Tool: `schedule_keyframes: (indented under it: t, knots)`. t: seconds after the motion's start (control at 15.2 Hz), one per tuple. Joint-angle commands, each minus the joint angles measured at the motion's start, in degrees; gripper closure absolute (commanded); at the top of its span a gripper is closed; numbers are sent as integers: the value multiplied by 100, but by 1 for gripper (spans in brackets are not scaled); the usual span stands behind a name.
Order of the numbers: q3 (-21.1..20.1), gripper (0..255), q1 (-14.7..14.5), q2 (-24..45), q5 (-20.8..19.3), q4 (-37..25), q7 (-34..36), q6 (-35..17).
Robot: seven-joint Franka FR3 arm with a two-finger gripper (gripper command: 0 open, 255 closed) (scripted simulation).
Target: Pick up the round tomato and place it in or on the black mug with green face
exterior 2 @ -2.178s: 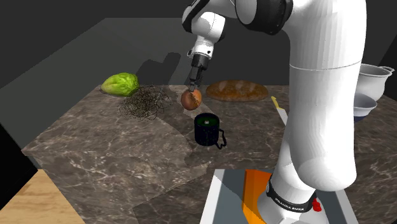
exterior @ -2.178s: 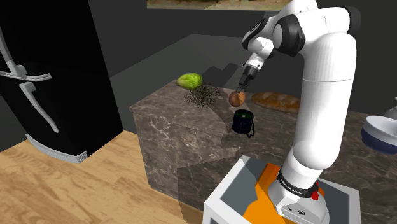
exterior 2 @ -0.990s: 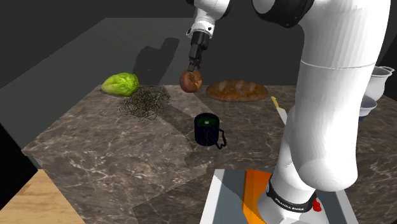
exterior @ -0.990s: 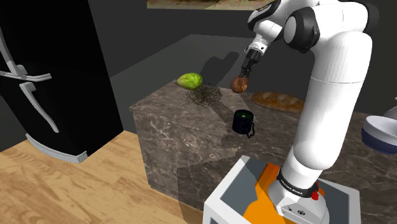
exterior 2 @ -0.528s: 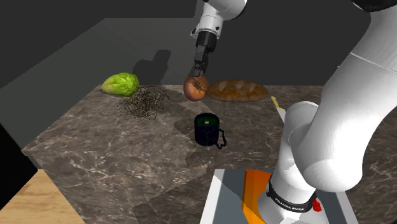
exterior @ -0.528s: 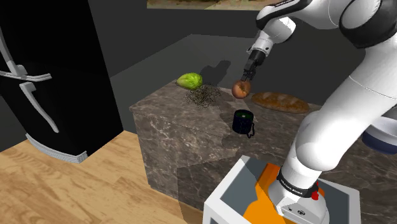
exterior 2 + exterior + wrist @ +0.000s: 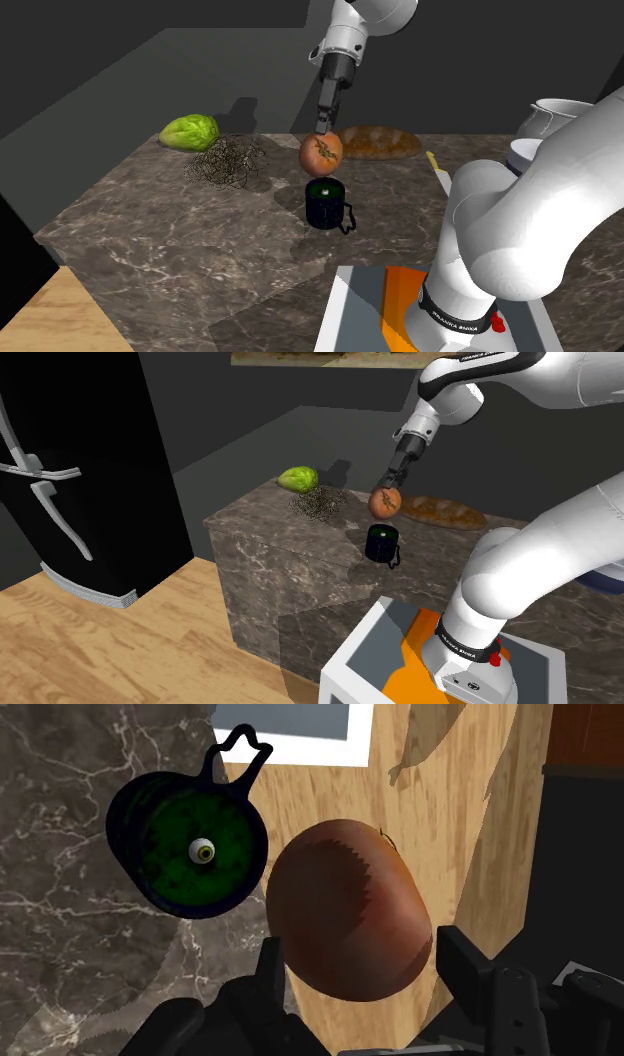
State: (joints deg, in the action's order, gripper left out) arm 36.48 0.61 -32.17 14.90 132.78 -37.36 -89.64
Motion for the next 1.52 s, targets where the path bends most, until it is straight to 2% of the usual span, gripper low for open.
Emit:
schedule_keyframes:
  t: [0.0, 0.92, 1.45]
  knots:
    - [-16, 255, 16, -28, -9, 159, -25, -132]
    - [255, 255, -1, 304, -12, 967, -608, -1093]
    - [243, 255, 12, 309, -5, 967, -614, -1090]
